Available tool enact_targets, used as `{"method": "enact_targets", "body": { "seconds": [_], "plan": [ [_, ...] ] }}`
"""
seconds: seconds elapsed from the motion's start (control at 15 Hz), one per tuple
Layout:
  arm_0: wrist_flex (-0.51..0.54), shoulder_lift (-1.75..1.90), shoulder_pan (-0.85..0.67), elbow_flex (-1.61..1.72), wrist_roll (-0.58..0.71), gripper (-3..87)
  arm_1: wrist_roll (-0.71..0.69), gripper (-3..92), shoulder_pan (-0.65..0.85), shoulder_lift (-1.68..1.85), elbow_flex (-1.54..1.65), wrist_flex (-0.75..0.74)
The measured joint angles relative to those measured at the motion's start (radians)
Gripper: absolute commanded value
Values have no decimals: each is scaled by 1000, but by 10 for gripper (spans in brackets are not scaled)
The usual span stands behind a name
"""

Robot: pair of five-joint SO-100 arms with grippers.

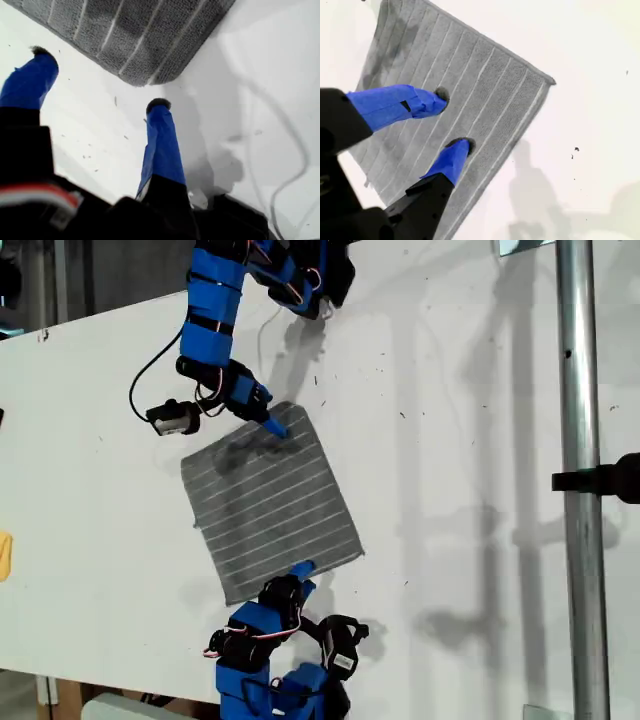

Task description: Grasp corners of a towel and fold twice.

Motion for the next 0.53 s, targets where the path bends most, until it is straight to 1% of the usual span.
{"method": "enact_targets", "body": {
  "seconds": [0.27, 0.4, 0.53],
  "plan": [
    [8, -11, 2, 0, -3, 130, 25, 330, 0, -46, 138, -132],
    [8, -17, 2, 0, -3, 128, 29, 296, 0, -120, 140, -183],
    [20, -15, 2, 0, -3, 129, 29, 252, -21, -219, 106, -192]
  ]
}}
